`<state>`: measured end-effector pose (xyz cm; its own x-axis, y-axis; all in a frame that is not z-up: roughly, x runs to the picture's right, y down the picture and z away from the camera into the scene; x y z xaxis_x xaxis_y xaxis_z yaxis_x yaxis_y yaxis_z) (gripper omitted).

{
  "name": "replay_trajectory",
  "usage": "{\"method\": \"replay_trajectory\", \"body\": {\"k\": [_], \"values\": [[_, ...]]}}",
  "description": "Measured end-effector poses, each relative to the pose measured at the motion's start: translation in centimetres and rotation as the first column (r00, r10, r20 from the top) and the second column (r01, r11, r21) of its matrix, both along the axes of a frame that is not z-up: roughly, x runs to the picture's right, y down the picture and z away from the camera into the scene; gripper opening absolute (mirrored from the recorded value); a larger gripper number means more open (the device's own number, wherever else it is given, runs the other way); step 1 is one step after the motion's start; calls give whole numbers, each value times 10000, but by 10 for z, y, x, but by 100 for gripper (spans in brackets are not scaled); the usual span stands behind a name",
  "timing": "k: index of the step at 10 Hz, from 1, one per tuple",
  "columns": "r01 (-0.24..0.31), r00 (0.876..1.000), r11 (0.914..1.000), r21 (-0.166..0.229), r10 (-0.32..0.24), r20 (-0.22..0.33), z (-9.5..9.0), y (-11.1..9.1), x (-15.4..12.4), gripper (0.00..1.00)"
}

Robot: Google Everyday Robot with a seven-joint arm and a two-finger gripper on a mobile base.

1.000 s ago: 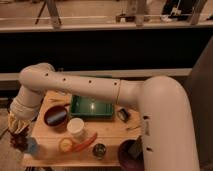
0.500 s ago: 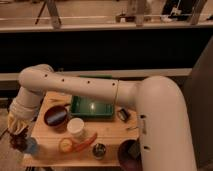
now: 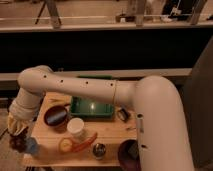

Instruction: Place grapes in plastic cup

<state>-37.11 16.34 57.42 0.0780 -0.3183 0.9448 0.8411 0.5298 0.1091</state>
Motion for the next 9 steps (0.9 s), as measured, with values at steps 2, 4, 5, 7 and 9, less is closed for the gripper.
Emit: {"method": "replay_trajectory", "body": {"k": [2,4,5,7,9], "values": [[39,10000,10000,-45,-39,-32,4,2,-1,0],[66,10000,9999,-93,-66,-62,7,3,-2,0],[75,10000,9999,-103,-75,-57,8,3,-2,0],[104,9999,9999,-114,-104,-45,9,4,-3,0],[129,9999,9998,-124,-130,-55,11,4,-4,0]]}}
